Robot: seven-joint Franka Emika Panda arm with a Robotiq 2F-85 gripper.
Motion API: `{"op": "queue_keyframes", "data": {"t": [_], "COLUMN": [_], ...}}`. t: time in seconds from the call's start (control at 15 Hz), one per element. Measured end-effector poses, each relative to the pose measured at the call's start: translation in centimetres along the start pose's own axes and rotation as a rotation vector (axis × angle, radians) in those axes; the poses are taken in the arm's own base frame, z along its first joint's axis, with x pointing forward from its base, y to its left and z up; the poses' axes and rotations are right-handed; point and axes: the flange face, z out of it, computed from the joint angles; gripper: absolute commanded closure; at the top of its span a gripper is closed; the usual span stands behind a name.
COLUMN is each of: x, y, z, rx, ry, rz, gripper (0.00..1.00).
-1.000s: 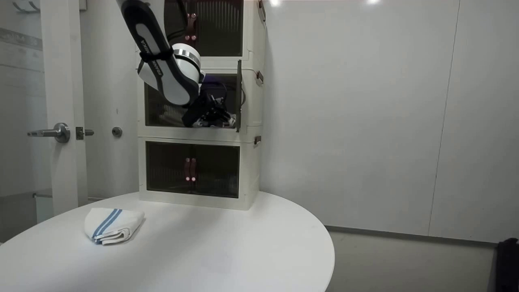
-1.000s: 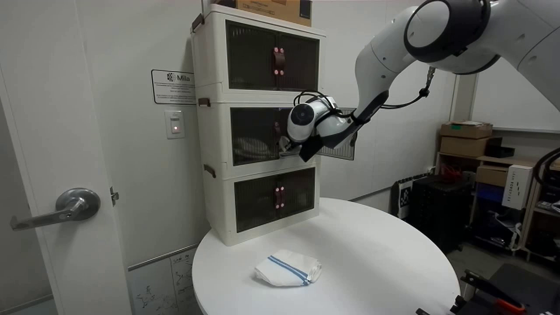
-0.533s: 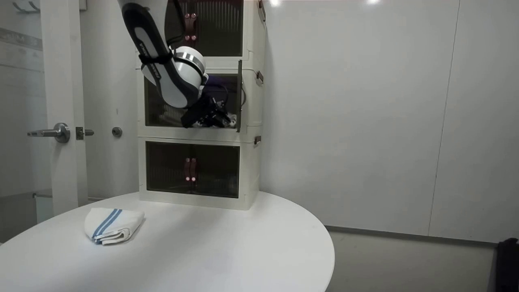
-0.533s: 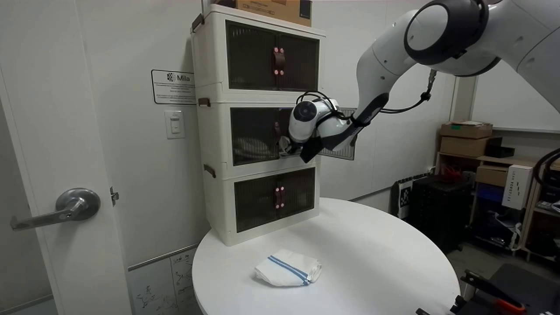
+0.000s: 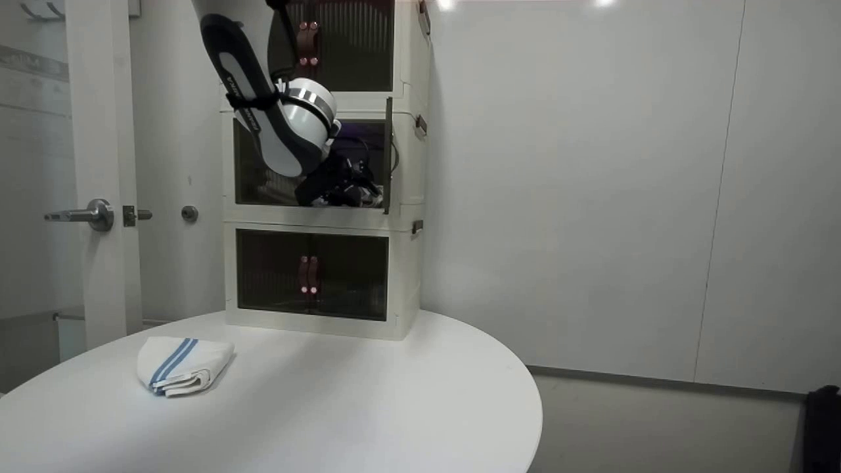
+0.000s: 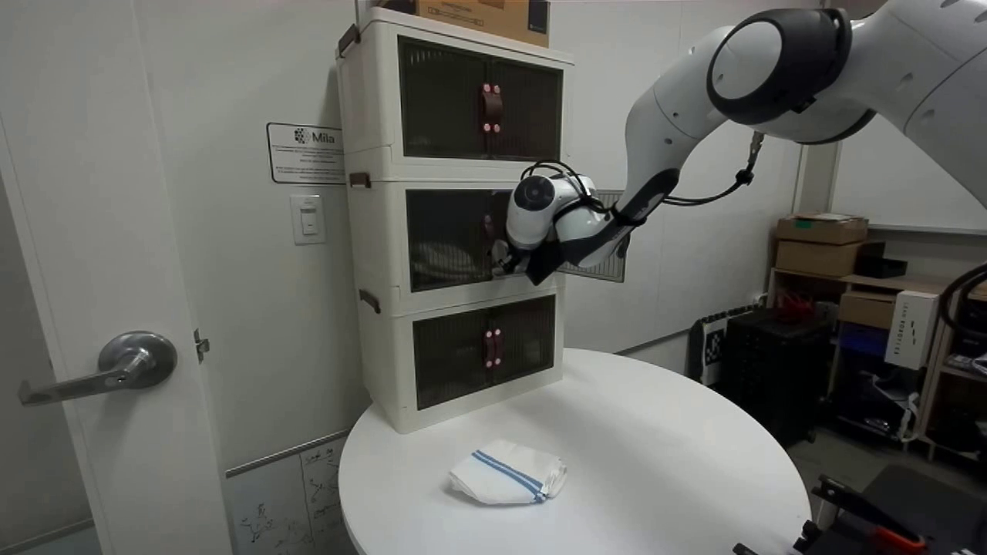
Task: Remove the towel from the middle shelf and put it on the table
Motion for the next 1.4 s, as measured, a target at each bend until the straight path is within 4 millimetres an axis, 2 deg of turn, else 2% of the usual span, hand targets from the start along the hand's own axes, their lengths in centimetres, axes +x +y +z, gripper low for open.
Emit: {"op": "queue_keyframes", "data": {"t": [0.2,0.4,0.67,0.87,1.4], "x": [0.1,0.1,0.2,-0.4,-4.2], "y": [-0.2,-0.4,-0.6,0.3,5.5], "z": [0.3,0.4,0.2,-0.9,-7.3], "rx": [0.004,0.010,0.059,0.137,0.264], "ry": [0.001,0.000,0.003,-0.010,-0.048], "rz": [0.001,0.002,0.021,0.069,0.167], "gripper": [0.94,1.00,0.97,0.97,0.97]}}
